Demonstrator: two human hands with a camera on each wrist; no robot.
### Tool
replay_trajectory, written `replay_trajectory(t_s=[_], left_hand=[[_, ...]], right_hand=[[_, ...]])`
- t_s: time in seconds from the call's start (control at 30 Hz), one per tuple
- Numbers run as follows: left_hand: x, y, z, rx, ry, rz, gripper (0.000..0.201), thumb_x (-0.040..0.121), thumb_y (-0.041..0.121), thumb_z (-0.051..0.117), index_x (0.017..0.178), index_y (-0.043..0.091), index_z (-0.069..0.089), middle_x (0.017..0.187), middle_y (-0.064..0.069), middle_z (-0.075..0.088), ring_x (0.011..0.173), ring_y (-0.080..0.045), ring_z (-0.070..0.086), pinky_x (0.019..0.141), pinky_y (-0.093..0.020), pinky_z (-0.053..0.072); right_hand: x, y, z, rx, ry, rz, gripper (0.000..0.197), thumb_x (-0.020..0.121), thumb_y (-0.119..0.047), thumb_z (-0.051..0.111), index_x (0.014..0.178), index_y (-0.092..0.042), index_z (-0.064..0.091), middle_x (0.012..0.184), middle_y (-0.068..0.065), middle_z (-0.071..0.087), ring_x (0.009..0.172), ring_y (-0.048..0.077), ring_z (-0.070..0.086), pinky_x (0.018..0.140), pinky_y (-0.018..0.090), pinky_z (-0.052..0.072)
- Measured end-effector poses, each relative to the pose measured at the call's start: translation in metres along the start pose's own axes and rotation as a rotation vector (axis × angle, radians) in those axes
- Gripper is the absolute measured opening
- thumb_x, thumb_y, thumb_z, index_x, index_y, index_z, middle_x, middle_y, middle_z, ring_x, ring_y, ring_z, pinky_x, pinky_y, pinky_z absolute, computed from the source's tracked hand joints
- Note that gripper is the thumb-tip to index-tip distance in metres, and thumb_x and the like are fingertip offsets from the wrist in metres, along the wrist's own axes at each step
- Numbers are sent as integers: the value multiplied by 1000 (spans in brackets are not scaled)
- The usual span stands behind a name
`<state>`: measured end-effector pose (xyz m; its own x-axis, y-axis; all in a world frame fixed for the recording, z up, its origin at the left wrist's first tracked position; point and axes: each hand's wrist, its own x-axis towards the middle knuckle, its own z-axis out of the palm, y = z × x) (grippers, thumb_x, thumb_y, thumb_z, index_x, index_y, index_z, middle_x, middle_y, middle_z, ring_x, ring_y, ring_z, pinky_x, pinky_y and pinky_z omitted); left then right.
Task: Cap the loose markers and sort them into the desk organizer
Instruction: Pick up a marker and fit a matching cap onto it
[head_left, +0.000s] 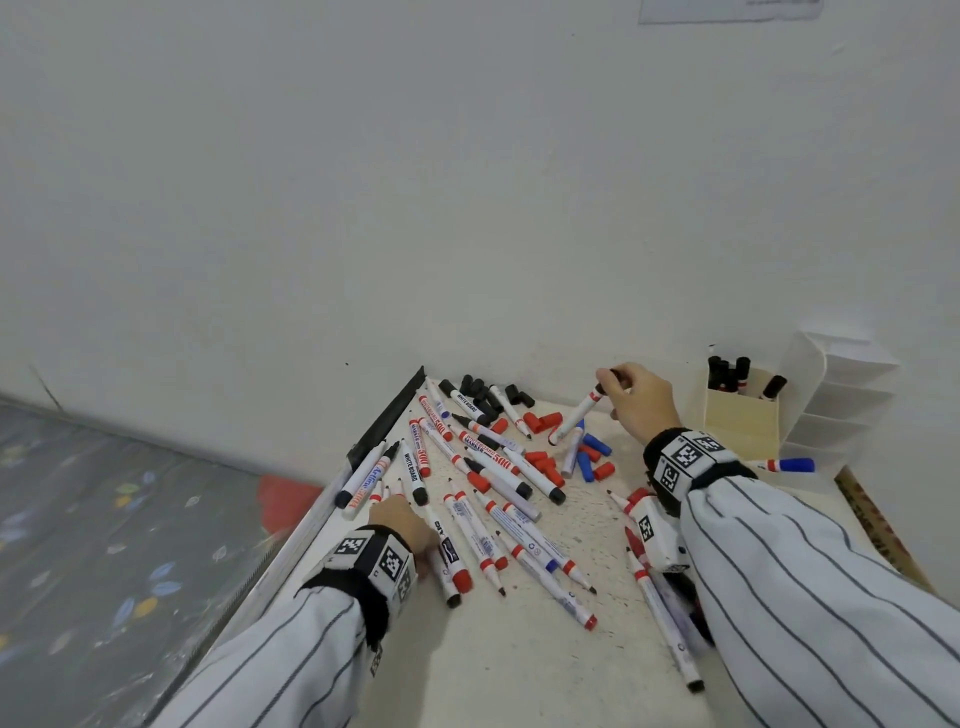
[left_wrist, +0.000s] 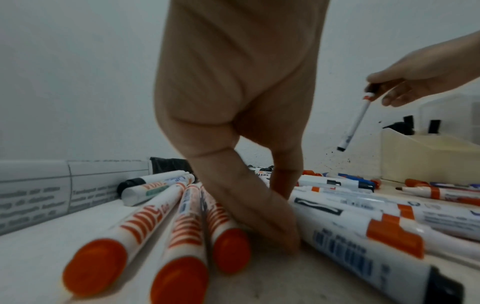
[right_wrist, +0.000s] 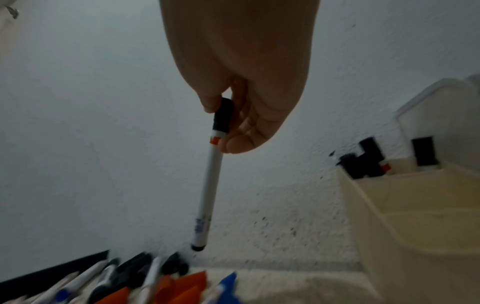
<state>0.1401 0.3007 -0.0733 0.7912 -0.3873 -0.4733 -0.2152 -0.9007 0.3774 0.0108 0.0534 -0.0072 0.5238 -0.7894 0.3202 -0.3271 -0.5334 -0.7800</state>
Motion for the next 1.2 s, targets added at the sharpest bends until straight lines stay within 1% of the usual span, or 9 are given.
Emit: replay_trajectory(t_s=[0.1, 0.23, 0.33, 0.47, 0.53, 0.77, 0.83, 1.0, 1.2], left_hand=[[6, 3, -1, -118, -42, -33, 41, 81, 32, 66, 109, 3, 56, 105, -9, 66, 93, -21, 64, 84, -30, 54], [8, 17, -5, -314, 10, -6, 29, 92, 31, 48, 72, 11, 45, 83, -8, 58, 74, -18, 57, 71, -26, 51], [11, 29, -6, -468, 8, 18, 26, 89, 31, 48, 80, 7, 53, 98, -16, 65, 93, -30, 64, 89, -37, 52], [32, 36, 3, -599, 6, 43, 34, 78, 39, 58, 92, 7, 60, 91, -15, 69, 85, -29, 68, 82, -42, 57], [29, 44, 1, -628, -6, 75, 29, 83, 34, 58, 90, 6, 61, 91, -15, 69, 85, -30, 68, 81, -43, 57], [31, 57, -7, -675, -54, 108, 24, 90, 30, 54, 99, 8, 53, 96, -15, 66, 80, -30, 70, 70, -41, 60], [33, 57, -9, -719, -70, 104, 22, 90, 28, 56, 100, 10, 50, 99, -15, 65, 80, -30, 70, 70, -42, 59], [37, 54, -11, -790, -82, 105, 18, 90, 23, 57, 100, 10, 51, 95, -13, 65, 79, -27, 70, 71, -41, 59], [43, 46, -17, -782, -24, 121, 16, 89, 21, 55, 99, 9, 54, 100, -15, 65, 85, -30, 68, 73, -43, 59]], right_hand=[[15, 4, -29, 6, 101, -4, 24, 94, -20, 51, 102, 0, 59, 86, 12, 62, 65, 27, 60, 55, 21, 48], [37, 17, -77, -47, 229, 21, 22, 94, -15, 49, 107, 1, 58, 97, 19, 65, 74, 29, 61, 64, 25, 49], [47, 33, -111, -155, 349, 70, 21, 95, -14, 47, 105, 1, 59, 98, 16, 63, 90, 29, 58, 69, 17, 44], [58, 52, -146, -229, 544, 140, 26, 95, -9, 42, 107, 8, 58, 112, 27, 58, 105, 37, 52, 81, 34, 36], [62, 57, -153, -242, 573, 145, 26, 96, -7, 41, 110, 9, 56, 115, 29, 54, 108, 38, 49, 82, 31, 32], [71, 63, -138, -276, 375, 90, 26, 94, -4, 43, 113, 8, 57, 117, 32, 50, 108, 39, 49, 81, 23, 31], [72, 67, -130, -286, 379, 121, 26, 93, -5, 47, 116, 3, 56, 118, 30, 50, 110, 39, 48, 88, 29, 34], [73, 84, -116, -294, 387, 114, 12, 87, -2, 55, 99, 0, 57, 98, 24, 59, 94, 36, 56, 80, 35, 41], [75, 88, -104, -315, 174, 279, 44, 91, -5, 49, 134, -3, 39, 119, 23, 55, 109, 38, 52, 92, 38, 40]])
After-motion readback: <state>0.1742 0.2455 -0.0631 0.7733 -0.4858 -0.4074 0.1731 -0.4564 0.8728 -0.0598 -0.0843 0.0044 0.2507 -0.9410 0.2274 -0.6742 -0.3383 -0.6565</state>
